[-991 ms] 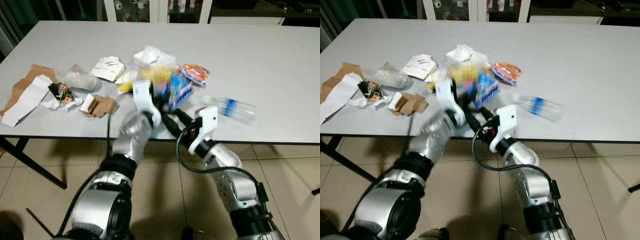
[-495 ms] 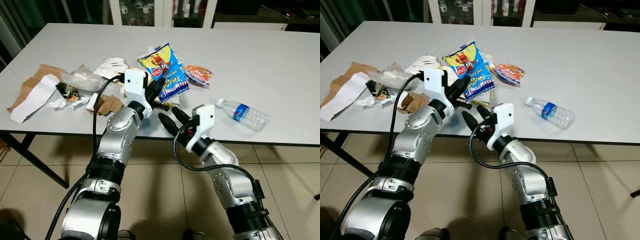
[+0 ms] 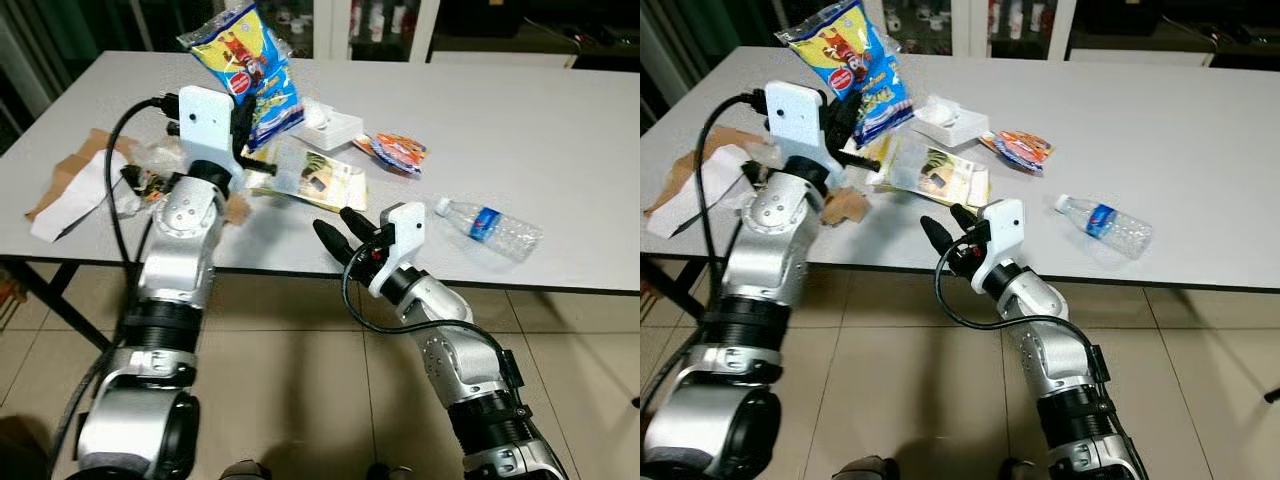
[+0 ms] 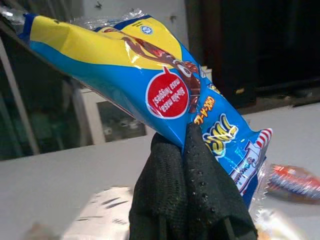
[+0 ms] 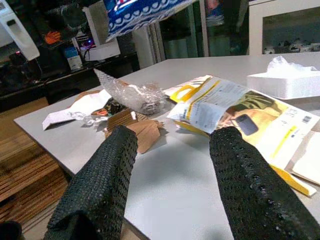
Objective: Picking trash to rubbish bin
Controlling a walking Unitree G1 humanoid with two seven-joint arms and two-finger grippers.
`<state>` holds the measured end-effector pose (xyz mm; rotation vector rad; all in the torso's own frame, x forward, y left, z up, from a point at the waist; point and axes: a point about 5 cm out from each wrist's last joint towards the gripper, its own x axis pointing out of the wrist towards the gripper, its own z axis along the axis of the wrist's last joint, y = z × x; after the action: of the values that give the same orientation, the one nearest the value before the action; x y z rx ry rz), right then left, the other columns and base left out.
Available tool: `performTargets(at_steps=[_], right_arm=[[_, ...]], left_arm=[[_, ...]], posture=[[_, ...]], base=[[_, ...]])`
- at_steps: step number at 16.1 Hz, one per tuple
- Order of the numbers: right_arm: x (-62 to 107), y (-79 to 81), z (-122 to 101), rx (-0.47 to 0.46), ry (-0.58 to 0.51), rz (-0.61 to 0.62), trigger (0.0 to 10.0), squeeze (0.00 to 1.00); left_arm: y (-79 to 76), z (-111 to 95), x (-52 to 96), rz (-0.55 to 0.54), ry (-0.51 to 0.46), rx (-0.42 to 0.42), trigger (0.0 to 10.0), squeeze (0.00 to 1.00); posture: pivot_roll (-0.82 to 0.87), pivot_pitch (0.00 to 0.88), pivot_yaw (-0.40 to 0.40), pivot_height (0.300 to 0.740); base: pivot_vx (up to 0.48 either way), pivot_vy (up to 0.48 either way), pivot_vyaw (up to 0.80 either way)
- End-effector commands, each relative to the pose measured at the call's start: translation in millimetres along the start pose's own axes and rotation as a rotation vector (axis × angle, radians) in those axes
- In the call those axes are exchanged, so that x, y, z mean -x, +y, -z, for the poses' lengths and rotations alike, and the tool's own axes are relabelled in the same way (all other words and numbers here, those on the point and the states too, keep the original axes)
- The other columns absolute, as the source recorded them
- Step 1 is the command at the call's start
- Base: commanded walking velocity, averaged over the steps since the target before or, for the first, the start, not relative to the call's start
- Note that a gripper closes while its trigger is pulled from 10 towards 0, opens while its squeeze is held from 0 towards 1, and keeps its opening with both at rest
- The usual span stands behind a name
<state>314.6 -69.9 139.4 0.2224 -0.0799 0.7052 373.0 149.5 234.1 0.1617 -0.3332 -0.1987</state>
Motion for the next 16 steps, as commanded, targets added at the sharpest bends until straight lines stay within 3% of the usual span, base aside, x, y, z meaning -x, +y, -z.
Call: performTargets(at_steps=[1,2,5,8,11,16], right_arm=[[-1.7,-4.1,-4.4,0.011,-0.020,0.017,10.0,0.00],[-1.8,-8.0,-7.7,0.020,-0.036,0.041,10.0,0.00],[0.3,-18.1,-10.3,0.032,-0.048,0.096,10.0,0.00],[-0.4,-24.3,-12.8,0.034,-0.067,0.143,10.0,0.00],[0.4,-31.6,-16.4,0.035,-0.090,0.199,10.0,0.00],[1.7,-34.4,-13.7,0.031,-0.091,0.228,10.0,0.00]], left_arm=[[1.7,9.2,6.3,-0.005,0.039,-0.028,10.0,0.00],[8.2,27.5,19.6,-0.034,0.091,-0.040,10.0,0.00],[13.5,34.1,31.4,-0.088,0.084,0.007,10.0,0.00],[15.5,35.5,35.0,-0.114,0.069,0.023,10.0,0.00],[8.7,43.2,37.2,-0.115,0.093,0.089,10.0,0.00],[5.2,45.1,36.5,-0.114,0.103,0.092,10.0,0.00]], posture=[[0.05,0.028,0.011,0.740],[0.04,0.023,0.014,0.740],[0.05,0.022,0.011,0.740],[0.06,0.021,0.010,0.740],[0.05,0.018,0.015,0.740],[0.05,0.017,0.015,0.740]], base=[[0.000,0.000,0.00],[0.000,0.000,0.00],[0.000,0.000,0.00],[0.000,0.000,0.00],[0.000,0.000,0.00],[0.000,0.000,0.00]])
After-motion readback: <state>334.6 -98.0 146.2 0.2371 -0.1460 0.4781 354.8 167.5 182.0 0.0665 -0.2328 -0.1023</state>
